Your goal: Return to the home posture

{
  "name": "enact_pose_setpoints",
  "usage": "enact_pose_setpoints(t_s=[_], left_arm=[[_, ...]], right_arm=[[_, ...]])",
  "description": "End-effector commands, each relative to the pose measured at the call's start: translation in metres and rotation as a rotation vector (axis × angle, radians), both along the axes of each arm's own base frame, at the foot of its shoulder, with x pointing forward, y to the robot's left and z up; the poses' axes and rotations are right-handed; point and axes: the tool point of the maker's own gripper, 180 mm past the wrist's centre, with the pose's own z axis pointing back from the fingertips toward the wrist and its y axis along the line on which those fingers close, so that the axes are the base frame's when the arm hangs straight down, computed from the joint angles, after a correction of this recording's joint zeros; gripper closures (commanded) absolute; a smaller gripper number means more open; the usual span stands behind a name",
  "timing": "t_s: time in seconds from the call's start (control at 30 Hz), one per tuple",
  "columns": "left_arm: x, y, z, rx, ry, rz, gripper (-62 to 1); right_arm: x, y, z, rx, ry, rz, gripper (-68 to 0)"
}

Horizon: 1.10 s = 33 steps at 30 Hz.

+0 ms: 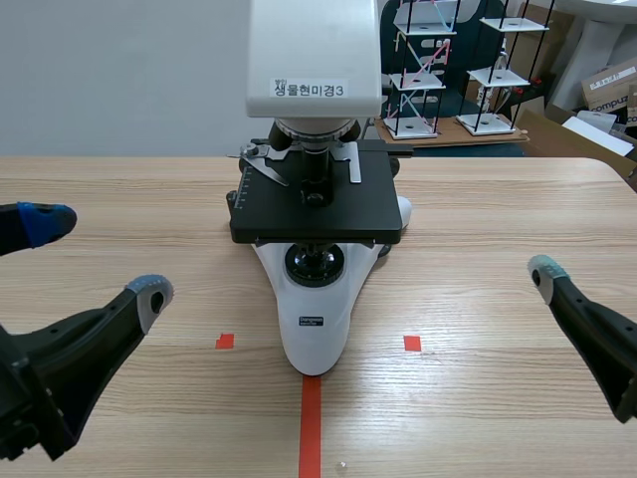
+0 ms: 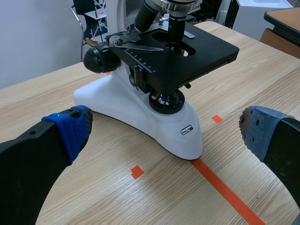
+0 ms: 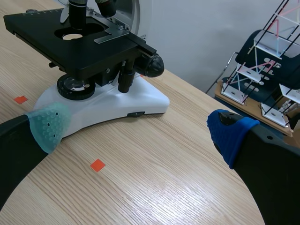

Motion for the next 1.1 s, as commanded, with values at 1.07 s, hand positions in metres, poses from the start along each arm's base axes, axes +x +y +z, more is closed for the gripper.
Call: enact_pose_setpoints(t_s=[1.07], left_arm=[[0.0016, -0.0026, 0.0109, -0.021, -0.03, -0.003, -62.3]], right_arm=[[0.0038, 0.0003, 0.0107, 0.015, -0.042, 0.002, -63.1]])
